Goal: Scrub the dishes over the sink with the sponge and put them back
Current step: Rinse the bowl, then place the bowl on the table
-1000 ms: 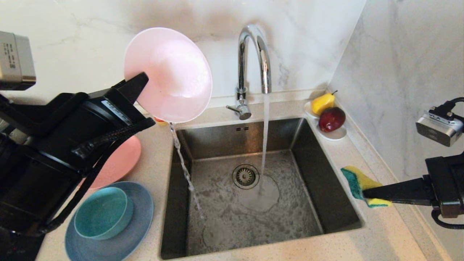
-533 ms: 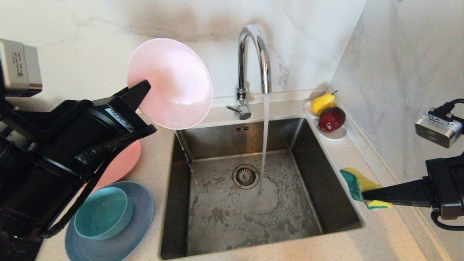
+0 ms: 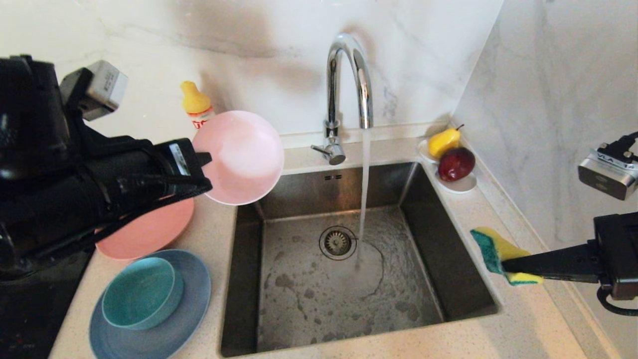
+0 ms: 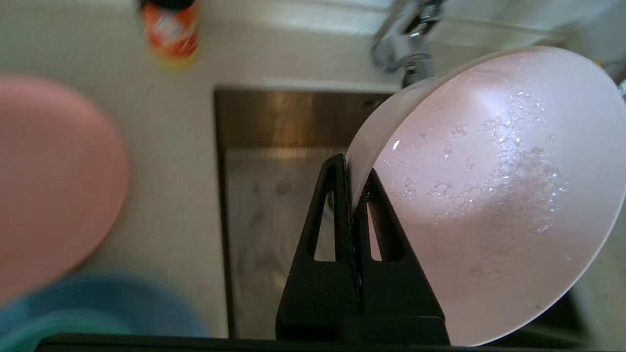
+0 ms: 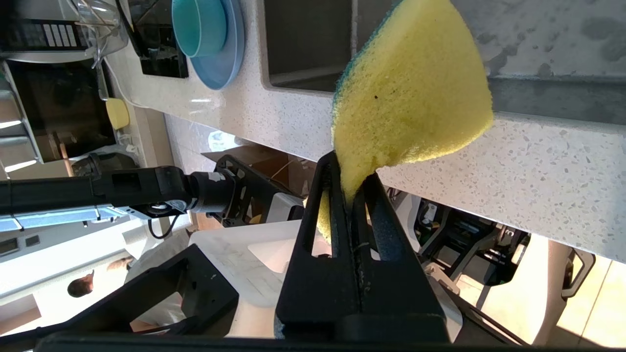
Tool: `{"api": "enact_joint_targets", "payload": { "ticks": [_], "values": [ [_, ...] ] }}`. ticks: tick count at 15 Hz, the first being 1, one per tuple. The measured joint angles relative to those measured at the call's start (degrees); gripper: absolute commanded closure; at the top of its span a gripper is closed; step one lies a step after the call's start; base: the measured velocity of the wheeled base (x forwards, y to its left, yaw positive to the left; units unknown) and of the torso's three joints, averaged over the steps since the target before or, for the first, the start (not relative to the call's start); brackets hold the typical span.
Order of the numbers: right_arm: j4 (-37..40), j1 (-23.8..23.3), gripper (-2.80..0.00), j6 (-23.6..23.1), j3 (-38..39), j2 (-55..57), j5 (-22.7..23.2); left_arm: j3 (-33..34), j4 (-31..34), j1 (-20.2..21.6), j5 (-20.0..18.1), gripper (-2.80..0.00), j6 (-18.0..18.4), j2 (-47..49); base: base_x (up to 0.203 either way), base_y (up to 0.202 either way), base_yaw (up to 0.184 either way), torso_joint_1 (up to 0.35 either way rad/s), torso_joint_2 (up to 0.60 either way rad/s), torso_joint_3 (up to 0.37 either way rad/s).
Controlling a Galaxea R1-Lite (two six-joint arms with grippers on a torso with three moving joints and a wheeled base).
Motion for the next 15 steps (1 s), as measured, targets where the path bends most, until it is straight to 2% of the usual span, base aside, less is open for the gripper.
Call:
{"api": "enact_joint_targets", "payload": {
  "ticks": [1, 3, 5, 7, 11, 15],
  "values": [
    [0.0, 0.0, 0.00, 0.0, 0.0, 0.1, 0.0, -4.6, 8.1, 2.2, -1.2, 0.00, -2.7, -0.3, 0.000, 0.000, 0.000, 0.000, 0.00, 0.000],
    [-0.1, 0.1, 0.00, -0.1, 0.3, 0.4, 0.1, -10.8, 24.3, 9.1, -3.4, 0.00, -7.0, -0.7, 0.000, 0.000, 0.000, 0.000, 0.00, 0.000],
    [-0.1, 0.1, 0.00, -0.1, 0.4, 0.6, 0.6, -13.0, 32.3, 16.7, -4.4, 0.00, -9.0, -0.6, 0.000, 0.000, 0.000, 0.000, 0.00, 0.000],
    [-0.2, 0.0, 0.00, -0.2, 0.6, 0.9, 0.9, -13.7, 33.7, 25.7, -6.4, 0.00, -11.2, -0.2, 0.000, 0.000, 0.000, 0.000, 0.00, 0.000],
    [-2.6, -0.1, 0.00, -1.2, 2.0, 1.7, 1.6, -15.1, 33.6, 42.4, -13.0, 0.00, -17.0, 2.4, 0.000, 0.000, 0.000, 0.000, 0.00, 0.000],
    [-3.1, 0.0, 0.00, -1.4, 2.0, 2.3, 2.0, -19.0, 33.3, 54.5, -14.3, 0.00, -22.4, 8.6, 0.000, 0.000, 0.000, 0.000, 0.00, 0.000]
  ]
}}
